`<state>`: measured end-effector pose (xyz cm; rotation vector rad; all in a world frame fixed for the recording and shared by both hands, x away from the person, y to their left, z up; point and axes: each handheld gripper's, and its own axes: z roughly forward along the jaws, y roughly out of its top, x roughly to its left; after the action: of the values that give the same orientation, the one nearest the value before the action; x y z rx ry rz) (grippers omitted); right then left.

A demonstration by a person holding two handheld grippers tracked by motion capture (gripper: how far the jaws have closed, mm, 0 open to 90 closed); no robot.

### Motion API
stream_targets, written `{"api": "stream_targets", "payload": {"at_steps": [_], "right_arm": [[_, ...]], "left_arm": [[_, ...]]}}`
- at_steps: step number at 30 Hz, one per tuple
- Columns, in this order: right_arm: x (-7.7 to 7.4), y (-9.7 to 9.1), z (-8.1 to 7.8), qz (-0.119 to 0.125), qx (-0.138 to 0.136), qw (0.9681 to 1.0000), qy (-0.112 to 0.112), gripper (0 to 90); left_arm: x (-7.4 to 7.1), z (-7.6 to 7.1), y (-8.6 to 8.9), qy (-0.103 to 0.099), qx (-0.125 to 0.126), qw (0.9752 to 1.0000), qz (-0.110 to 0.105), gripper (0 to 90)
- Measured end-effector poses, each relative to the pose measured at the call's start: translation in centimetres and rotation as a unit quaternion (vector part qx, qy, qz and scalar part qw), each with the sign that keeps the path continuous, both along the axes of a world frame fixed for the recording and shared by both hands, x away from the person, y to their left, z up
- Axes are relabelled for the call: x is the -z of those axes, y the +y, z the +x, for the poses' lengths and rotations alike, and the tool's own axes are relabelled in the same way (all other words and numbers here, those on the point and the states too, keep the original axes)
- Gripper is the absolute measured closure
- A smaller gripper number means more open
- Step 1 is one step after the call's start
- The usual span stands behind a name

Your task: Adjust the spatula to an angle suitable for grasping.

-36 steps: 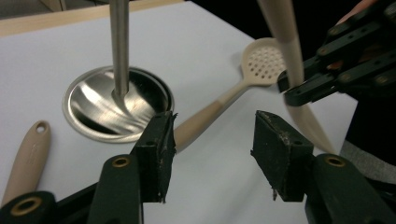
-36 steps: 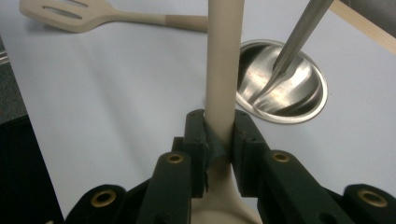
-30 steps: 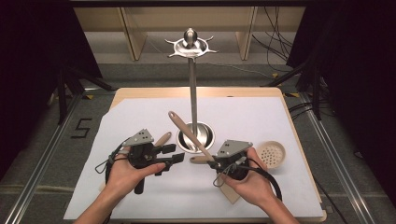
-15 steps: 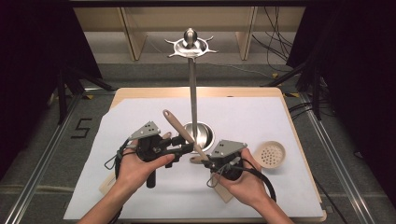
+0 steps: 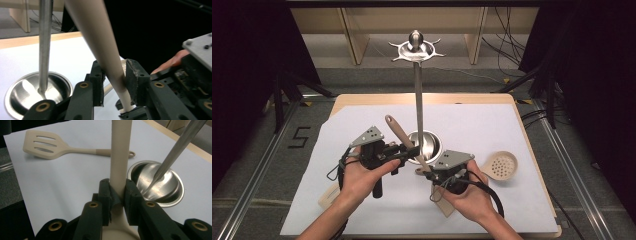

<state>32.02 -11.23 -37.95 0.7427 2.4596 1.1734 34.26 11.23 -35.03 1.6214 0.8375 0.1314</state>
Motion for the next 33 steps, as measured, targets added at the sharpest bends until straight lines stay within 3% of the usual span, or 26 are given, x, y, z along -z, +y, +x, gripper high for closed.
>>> {"api": "stream_targets", "payload": {"at_steps": [3,4,5,6,11,13,15,21,22,24,26,27,29,33], "right_arm": [[-0.2,0.0,0.1,-0.002,-0.005,1.0000,-0.006,78.8],[-0.2,0.2,-0.1,0.011,0.001,0.9999,-0.001,78.7],[-0.4,0.1,0.0,0.010,-0.004,0.9999,-0.005,78.7],[-0.4,0.2,-0.1,0.015,-0.004,0.9999,-0.007,78.7],[-0.7,0.0,0.1,0.020,-0.018,0.9995,-0.018,77.7],[-0.6,-0.1,0.4,0.043,-0.039,0.9982,-0.016,70.2],[-0.8,-0.3,0.6,0.048,-0.057,0.9970,-0.020,66.3],[-1.3,-1.0,0.9,0.081,-0.096,0.9920,-0.014,59.1],[-1.3,-1.1,0.9,0.085,-0.100,0.9914,-0.009,58.8],[-1.3,-1.1,1.0,0.091,-0.100,0.9906,-0.023,58.0],[-1.5,-1.0,1.0,0.096,-0.112,0.9890,-0.015,57.9],[-1.6,-0.9,1.0,0.107,-0.123,0.9866,-0.014,58.4],[-1.7,-0.9,1.0,0.109,-0.134,0.9849,-0.015,59.0],[-2.1,-0.9,1.0,0.119,-0.139,0.9830,-0.008,67.3]], "left_arm": [[-0.4,-0.1,-0.1,-0.004,0.023,0.9996,-0.013,73.1],[-0.6,-0.2,-0.2,-0.006,0.030,0.9994,-0.017,74.8],[-0.8,-0.3,-0.3,-0.008,0.029,0.9994,-0.016,74.9],[-1.2,-0.4,-0.4,-0.023,0.039,0.9989,-0.009,75.0],[-1.8,-0.4,-0.4,-0.034,0.052,0.9980,0.001,75.2],[-2.2,-0.5,-0.5,-0.048,0.058,0.9971,0.014,75.3],[-2.3,-0.4,-0.4,-0.058,0.063,0.9961,0.021,75.4],[-2.5,0.1,0.0,-0.057,0.072,0.9954,0.026,75.4],[-2.5,0.2,0.0,-0.059,0.075,0.9951,0.026,75.4],[-2.7,0.2,0.1,-0.065,0.087,0.9938,0.026,75.4],[-2.9,0.3,0.2,-0.071,0.106,0.9916,0.023,75.4],[-2.9,0.3,0.3,-0.073,0.116,0.9904,0.020,75.4],[-3.0,0.3,0.4,-0.073,0.130,0.9886,0.021,75.4],[-2.8,0.2,0.4,-0.072,0.142,0.9869,0.025,75.3]]}}
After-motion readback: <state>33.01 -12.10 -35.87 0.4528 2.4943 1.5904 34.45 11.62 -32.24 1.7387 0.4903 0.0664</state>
